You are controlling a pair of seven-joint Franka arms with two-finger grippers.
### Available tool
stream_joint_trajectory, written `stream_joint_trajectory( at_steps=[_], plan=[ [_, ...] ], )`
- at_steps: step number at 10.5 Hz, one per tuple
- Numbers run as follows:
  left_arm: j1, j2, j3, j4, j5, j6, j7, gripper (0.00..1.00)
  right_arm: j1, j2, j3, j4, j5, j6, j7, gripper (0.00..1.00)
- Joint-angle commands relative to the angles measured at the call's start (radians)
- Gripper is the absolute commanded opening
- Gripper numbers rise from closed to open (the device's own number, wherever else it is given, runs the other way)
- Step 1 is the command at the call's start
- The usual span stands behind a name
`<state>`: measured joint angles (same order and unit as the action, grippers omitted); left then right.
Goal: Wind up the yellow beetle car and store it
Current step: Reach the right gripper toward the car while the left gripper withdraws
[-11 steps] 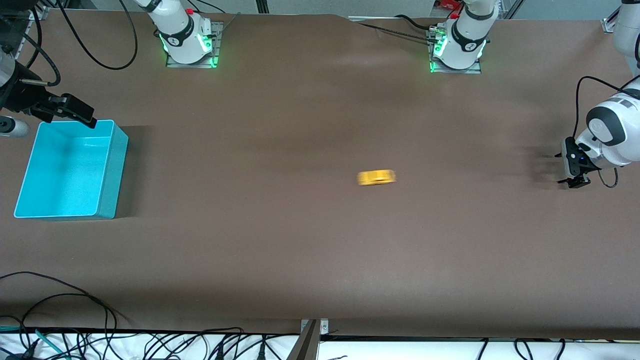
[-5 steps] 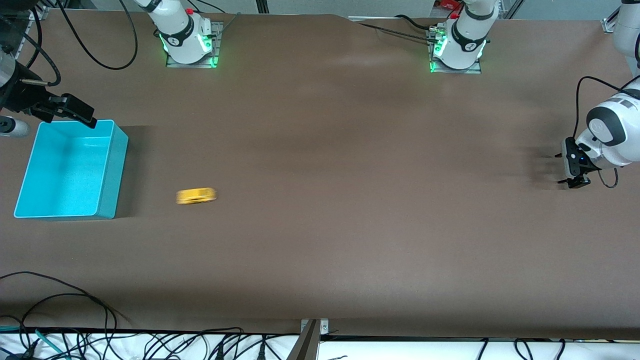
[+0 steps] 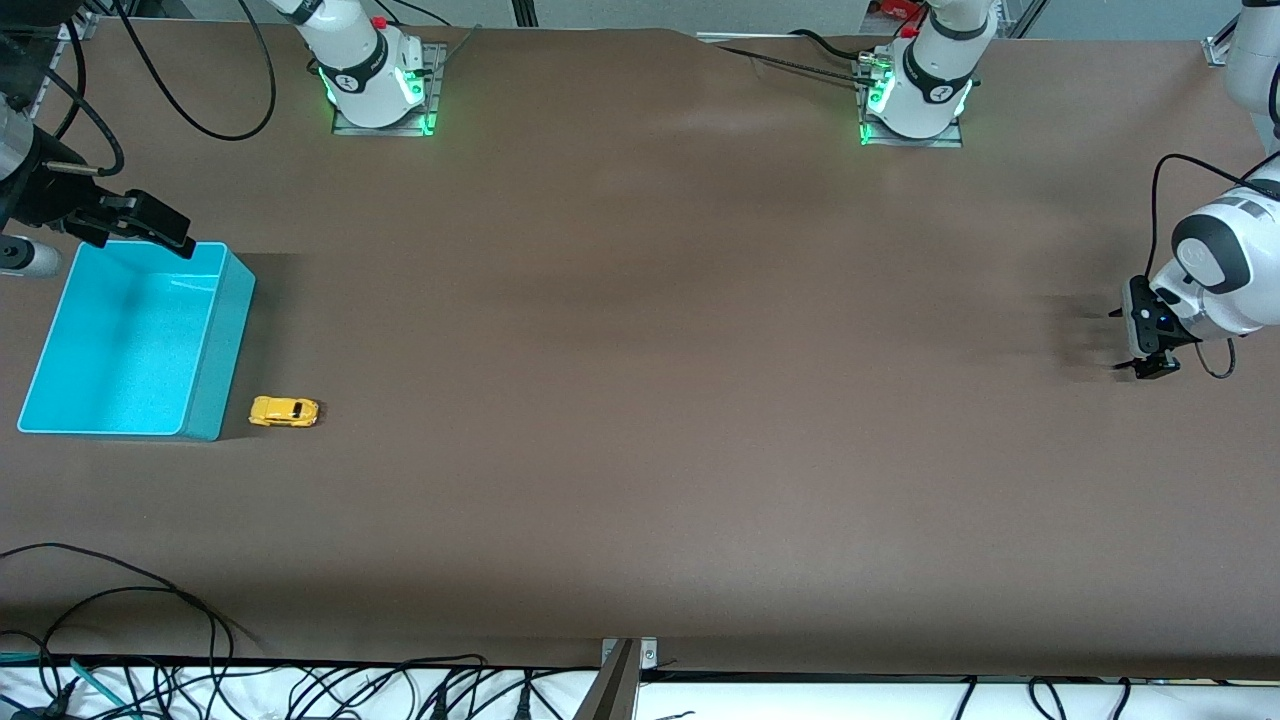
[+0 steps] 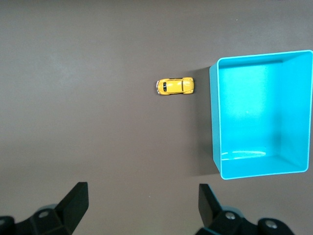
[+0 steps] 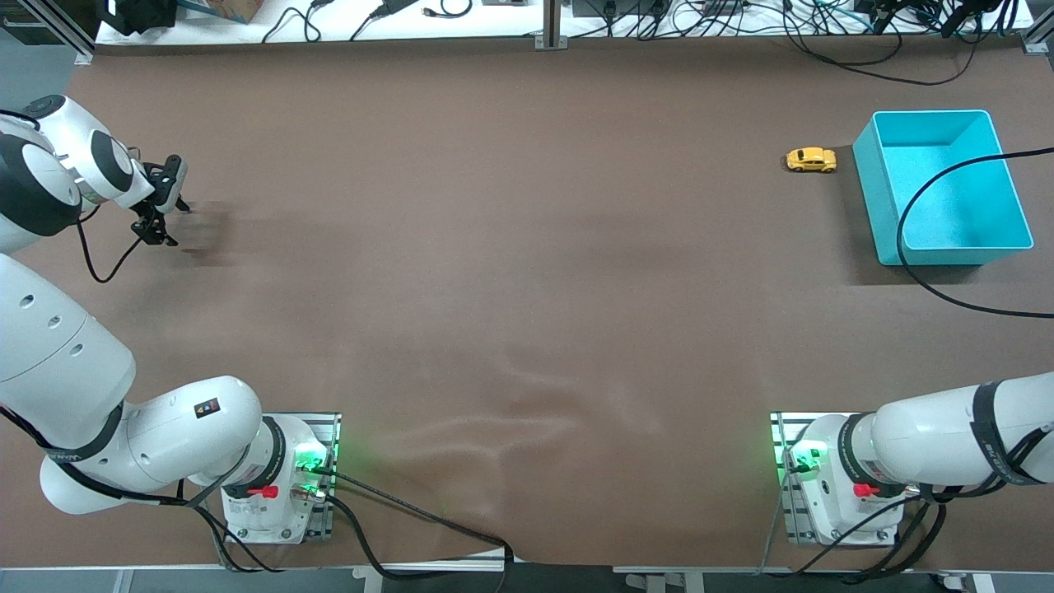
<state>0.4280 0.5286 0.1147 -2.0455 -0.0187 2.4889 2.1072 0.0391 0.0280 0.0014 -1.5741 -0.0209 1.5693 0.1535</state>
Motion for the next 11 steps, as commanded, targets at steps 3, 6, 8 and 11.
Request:
stream_joint_trajectory(
  at_steps=[3, 6, 8, 11],
  plan=[
    [-0.012, -0.074, 0.003, -0.001, -0.027, -0.027, 0.030, 1.00, -0.005, 0.018, 0.003, 0.016, -0.005, -0.003, 0.005, 1.00],
    [-0.057, -0.198, 0.002, -0.005, -0.027, -0.100, 0.024, 1.00, -0.005, 0.084, 0.003, 0.008, -0.010, 0.030, 0.073, 1.00],
    [-0.086, -0.278, 0.002, -0.007, -0.027, -0.102, 0.020, 1.00, -0.024, 0.191, -0.003, 0.002, -0.004, 0.089, 0.206, 1.00],
    [-0.132, -0.418, -0.003, -0.018, -0.027, -0.113, -0.013, 1.00, -0.044, 0.285, -0.003, -0.052, -0.004, 0.162, 0.486, 1.00]
  ],
)
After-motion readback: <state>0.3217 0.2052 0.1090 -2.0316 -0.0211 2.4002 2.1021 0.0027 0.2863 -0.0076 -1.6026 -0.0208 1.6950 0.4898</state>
